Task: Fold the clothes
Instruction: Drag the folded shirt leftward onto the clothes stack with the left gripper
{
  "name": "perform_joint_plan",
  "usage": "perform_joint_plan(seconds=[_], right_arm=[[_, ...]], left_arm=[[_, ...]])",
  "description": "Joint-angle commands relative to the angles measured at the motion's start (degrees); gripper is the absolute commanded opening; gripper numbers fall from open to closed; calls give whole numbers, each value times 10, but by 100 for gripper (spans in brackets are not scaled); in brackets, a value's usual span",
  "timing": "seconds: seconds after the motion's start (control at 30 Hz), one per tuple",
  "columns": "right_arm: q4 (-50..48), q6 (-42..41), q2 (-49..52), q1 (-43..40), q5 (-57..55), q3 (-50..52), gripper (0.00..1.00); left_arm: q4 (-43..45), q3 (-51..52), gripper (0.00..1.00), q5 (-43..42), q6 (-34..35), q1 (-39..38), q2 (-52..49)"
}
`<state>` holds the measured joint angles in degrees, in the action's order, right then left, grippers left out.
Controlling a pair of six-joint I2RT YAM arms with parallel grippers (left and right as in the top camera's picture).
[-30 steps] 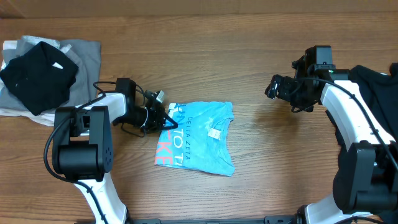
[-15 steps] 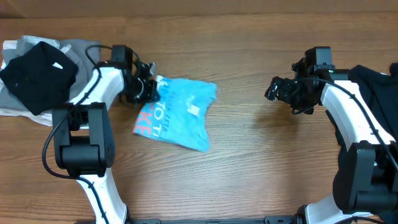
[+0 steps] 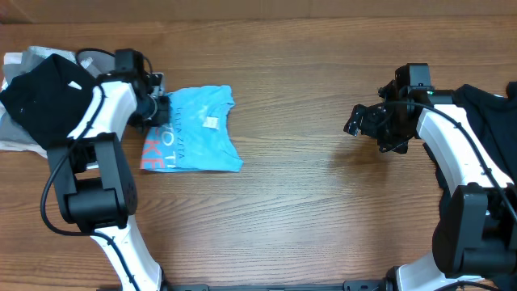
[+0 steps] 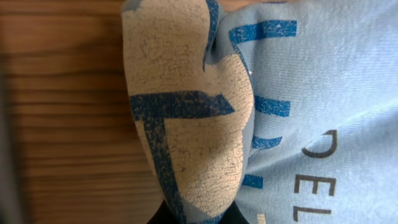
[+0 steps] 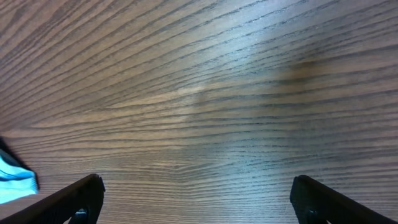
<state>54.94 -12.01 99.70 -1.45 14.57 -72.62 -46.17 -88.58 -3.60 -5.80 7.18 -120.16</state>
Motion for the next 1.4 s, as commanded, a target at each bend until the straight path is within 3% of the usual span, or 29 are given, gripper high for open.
perform_joint_plan(seconds=[0.0,0.4,0.7,1.1,1.37], right_arm=[[0,-3,2,1,1,-1,100],[2,-3,2,1,1,-1,100],[1,-3,2,1,1,-1,100],[8,-3,2,1,1,-1,100],[10,-5,2,1,1,-1,100]], left_arm=[[-17,-49,4,28,-19,20,-10],[-153,-213,4,90,-19,34,-10],[-165,-245,4,173,-24,37,-10],[-170,-263,4,175,-28,61,-10],[-204,-331,4,176,-30,67,-10]])
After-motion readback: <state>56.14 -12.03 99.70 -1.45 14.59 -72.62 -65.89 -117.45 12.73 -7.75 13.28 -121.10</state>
